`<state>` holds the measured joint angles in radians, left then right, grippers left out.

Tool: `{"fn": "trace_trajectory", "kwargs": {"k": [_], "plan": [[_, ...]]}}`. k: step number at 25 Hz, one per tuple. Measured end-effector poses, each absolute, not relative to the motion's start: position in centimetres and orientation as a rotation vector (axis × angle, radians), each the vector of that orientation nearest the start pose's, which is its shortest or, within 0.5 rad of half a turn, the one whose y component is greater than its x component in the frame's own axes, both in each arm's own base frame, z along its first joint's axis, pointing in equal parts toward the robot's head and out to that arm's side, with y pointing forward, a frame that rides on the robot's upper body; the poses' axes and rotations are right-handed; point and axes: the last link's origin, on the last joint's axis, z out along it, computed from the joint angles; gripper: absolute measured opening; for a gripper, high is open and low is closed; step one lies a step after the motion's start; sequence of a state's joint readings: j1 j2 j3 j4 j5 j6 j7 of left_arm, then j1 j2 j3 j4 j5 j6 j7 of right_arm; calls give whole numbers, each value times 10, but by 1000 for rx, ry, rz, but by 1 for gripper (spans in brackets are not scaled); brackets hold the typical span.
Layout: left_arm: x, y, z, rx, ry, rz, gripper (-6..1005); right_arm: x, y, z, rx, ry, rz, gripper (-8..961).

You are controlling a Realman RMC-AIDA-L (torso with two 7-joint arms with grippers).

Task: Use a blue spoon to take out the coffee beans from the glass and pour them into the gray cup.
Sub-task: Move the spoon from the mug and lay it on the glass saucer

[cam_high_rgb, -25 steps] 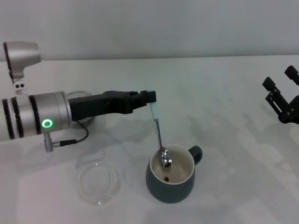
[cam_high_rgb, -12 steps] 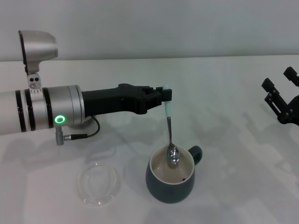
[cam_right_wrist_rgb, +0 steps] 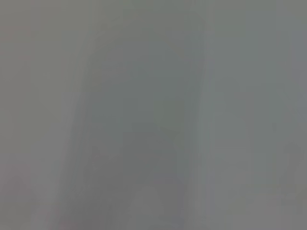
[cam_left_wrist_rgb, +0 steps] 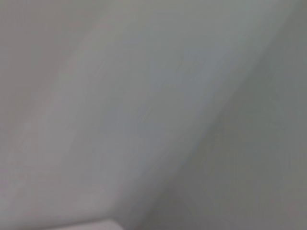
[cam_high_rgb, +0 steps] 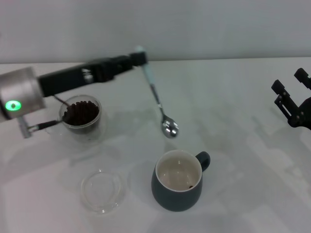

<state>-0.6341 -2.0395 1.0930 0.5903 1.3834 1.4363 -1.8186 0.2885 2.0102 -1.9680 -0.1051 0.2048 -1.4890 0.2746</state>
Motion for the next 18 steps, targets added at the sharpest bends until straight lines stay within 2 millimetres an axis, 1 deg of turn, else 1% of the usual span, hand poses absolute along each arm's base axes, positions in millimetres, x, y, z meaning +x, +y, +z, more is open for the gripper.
{"fn": "trace_trajectory", "kwargs": {"k": [3, 6, 10, 18], "plan": [[-190, 369, 13, -2518, -1113, -1277, 133, 338, 271, 11, -1784, 314, 829, 607], [-208, 364, 22, -2451, -1140, -1274, 132, 338, 272, 12, -1783, 312, 828, 607], [-230, 353, 24, -2408, -1203, -1236, 132, 338, 272, 13, -1779, 309, 827, 607], [-264, 336, 25, -2368, -1312, -1113, 133, 336, 277, 14, -1776, 299, 831, 607]]}}
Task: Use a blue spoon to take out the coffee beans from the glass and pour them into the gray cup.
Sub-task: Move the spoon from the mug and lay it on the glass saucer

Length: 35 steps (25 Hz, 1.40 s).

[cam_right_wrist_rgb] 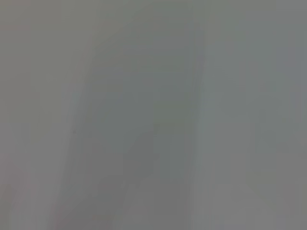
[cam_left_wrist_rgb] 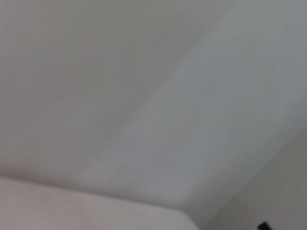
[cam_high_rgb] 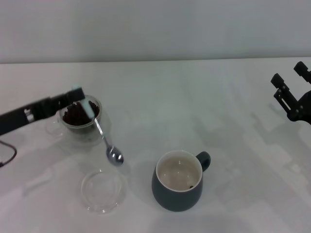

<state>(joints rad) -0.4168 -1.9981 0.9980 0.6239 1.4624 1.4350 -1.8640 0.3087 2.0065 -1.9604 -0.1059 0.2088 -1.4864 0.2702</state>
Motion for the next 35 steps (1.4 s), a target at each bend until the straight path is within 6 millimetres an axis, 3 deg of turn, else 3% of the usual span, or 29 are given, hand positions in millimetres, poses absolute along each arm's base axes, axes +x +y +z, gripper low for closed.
{"fn": "trace_trajectory", "kwargs": {"k": [10, 19, 29, 35], "plan": [[-292, 320, 23, -2377, -1377, -962, 133, 339, 280, 12, -1783, 322, 801, 607], [-297, 319, 10, -2412, -1390, -846, 134, 342, 277, 11, -1778, 338, 801, 607], [-298, 321, 7, -2395, -1385, -838, 134, 343, 275, 11, -1776, 344, 796, 607], [-297, 322, -7, -2403, -1397, -783, 133, 342, 278, 11, -1779, 339, 799, 607]]}}
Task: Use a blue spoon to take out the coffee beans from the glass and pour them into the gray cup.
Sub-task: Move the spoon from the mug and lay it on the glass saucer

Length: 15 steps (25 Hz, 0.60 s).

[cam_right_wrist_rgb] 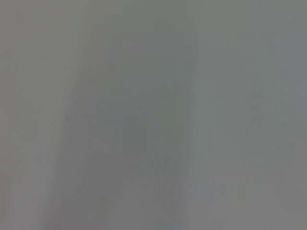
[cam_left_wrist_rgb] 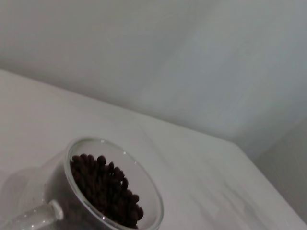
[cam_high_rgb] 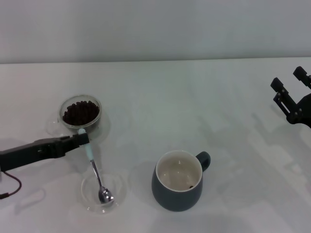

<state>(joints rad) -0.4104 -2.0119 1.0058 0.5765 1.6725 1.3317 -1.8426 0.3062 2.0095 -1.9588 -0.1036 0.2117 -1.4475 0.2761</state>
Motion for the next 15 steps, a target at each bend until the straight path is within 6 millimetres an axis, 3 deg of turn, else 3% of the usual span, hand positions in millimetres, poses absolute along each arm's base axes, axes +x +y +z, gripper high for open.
{"fn": "trace_trajectory", "kwargs": {"k": [15], "plan": [[-293, 325, -17, -2435, -1402, -743, 134, 342, 279, 11, -1780, 343, 793, 607]]}}
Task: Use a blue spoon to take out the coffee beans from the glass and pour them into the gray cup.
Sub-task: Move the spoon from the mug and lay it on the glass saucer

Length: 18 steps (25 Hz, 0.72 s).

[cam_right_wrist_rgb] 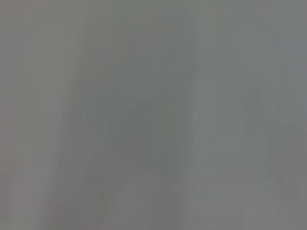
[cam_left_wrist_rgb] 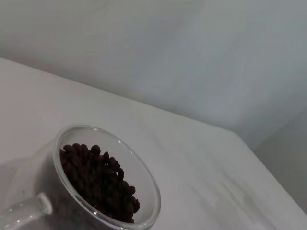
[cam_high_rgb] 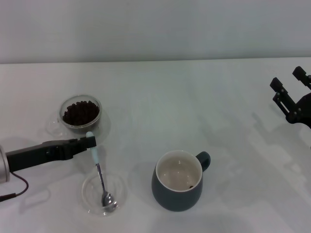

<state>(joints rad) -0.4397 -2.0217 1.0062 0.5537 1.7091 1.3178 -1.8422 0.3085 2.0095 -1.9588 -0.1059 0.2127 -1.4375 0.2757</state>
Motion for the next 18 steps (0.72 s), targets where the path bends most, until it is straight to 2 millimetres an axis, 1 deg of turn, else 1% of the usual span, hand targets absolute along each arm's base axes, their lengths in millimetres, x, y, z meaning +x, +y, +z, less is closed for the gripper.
{"fn": "trace_trajectory", "kwargs": {"k": [9, 18], "plan": [[-293, 325, -19, -2442, -1409, -727, 141, 341, 280, 10, -1783, 342, 794, 607], [-297, 323, -22, -2429, -1429, -713, 225, 341, 279, 9, -1789, 341, 794, 607]]}}
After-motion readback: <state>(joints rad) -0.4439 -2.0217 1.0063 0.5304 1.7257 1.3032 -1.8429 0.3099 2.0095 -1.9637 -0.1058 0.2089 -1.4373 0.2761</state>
